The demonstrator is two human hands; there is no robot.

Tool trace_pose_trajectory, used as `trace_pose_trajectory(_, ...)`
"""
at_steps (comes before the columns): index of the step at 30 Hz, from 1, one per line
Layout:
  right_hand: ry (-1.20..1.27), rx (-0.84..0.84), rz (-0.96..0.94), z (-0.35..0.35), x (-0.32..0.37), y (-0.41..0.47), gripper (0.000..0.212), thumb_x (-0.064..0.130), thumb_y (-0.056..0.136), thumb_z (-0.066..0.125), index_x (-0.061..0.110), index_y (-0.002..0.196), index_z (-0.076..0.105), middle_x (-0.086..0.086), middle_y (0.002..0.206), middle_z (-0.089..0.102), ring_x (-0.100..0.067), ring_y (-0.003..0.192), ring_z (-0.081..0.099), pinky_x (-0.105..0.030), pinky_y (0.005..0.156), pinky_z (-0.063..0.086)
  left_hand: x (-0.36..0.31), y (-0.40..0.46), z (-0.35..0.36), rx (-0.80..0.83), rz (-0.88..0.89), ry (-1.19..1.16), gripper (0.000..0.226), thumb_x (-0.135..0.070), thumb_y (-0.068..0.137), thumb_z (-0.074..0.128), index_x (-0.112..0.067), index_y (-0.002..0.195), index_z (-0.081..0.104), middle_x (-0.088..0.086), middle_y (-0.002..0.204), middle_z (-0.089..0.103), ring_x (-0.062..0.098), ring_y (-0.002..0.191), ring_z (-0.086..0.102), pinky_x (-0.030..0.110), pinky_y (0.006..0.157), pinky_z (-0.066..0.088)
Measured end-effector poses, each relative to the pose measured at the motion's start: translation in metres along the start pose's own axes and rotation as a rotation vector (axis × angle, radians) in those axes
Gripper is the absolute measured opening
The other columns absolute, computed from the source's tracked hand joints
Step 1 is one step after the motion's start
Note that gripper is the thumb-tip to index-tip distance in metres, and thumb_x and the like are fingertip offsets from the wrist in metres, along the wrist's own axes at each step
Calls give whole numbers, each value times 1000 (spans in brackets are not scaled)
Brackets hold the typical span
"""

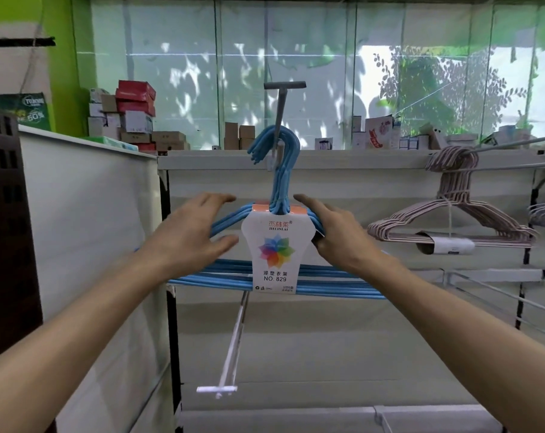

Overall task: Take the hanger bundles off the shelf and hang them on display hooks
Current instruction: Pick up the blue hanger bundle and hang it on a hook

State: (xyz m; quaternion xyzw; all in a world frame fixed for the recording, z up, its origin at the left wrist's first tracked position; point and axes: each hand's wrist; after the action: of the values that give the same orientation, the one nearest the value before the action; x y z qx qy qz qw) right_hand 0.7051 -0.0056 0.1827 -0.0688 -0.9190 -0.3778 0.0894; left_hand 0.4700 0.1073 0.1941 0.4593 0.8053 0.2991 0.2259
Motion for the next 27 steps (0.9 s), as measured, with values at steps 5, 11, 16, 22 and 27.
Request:
trace_pose_trajectory(5,36,54,-4,8,-10,11,69,0,94,56,40,147,34,-10,118,70,-28,94,66,-47,76,58,5,31,26,131,-19,-3,62,-18,100,53,-33,153,24,5,141,55,25,119,55,42,95,47)
trace_pose_trajectory(11,36,101,16,9,-24,30,67,-2,97,48,39,148,36,-11,119,69,-25,89,60,-37,69,49,10,53,39,215,-60,-25,58,-10,102,46,-35,150,27,9,117,66,24,91,62,42,82,53)
trace_pose_trajectory(16,28,160,65,19,-34,50,70,-5,97,46,41,149,34,-12,122,66,-24,95,60,-38,73,49,22,72,57,233,-81,-61,60,-11,102,47,-36,152,25,11,122,64,24,95,63,42,85,54)
trace_pose_trajectory(22,68,140,81,34,-41,61,70,-5,96,48,38,150,34,-10,122,67,-25,100,62,-40,79,54,39,89,70,231,-90,-59,61,-9,100,48,-36,151,28,11,121,65,24,94,63,37,79,53)
trace_pose_trajectory(27,60,109,104,38,-41,61,71,-6,96,49,39,149,34,-11,117,68,-26,97,64,-44,80,57,39,89,72,215,-80,-44,58,-7,100,47,-31,151,30,12,118,65,20,83,58,31,70,44)
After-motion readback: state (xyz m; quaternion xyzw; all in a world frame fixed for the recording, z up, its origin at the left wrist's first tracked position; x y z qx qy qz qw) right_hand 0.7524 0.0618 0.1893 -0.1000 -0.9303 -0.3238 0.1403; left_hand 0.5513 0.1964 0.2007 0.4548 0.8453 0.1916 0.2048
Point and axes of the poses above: each hand's wrist, its own y-axis towards the middle knuckle, its own z-axis out of the palm, x = y × z
